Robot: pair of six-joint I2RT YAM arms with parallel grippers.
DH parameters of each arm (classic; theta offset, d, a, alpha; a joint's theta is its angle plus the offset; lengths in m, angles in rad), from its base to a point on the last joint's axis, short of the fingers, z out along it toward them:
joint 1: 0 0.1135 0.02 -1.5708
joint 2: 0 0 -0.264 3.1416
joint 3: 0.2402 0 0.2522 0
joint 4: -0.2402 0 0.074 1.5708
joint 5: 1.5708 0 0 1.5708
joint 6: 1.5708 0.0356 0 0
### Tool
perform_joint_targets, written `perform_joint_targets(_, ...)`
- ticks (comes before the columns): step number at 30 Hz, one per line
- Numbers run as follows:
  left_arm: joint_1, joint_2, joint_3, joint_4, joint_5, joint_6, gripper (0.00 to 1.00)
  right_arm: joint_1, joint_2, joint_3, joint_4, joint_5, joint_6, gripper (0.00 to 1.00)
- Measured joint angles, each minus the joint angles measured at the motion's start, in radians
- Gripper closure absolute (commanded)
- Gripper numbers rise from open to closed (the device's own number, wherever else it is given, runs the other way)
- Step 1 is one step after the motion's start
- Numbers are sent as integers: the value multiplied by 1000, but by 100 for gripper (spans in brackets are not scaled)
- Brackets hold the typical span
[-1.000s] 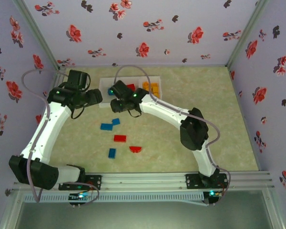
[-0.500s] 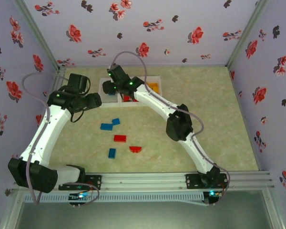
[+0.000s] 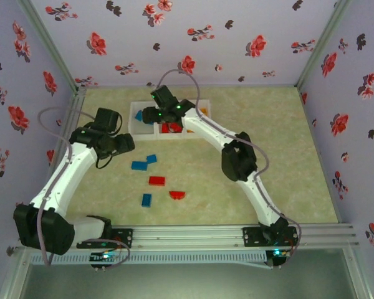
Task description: Sort the legos into containers by color
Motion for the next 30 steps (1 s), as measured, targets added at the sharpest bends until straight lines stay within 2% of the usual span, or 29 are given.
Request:
perform_joint_targets(5,-17,32,-56,52,9,-26,23,0,-240,-280,67,14,0,30)
perform_joint_targets(14,-73,169,-91,117,27,-40,18,-1,-509,-565,144,45,0,26)
perform_joint_targets(22,-94,298,-92,135,44,-15,15,-20,-534,-698,144,47,5,23)
perform_joint_targets(30,-112,418,-63,118,57,59,15,-20,-537,-716,143,54,12,18)
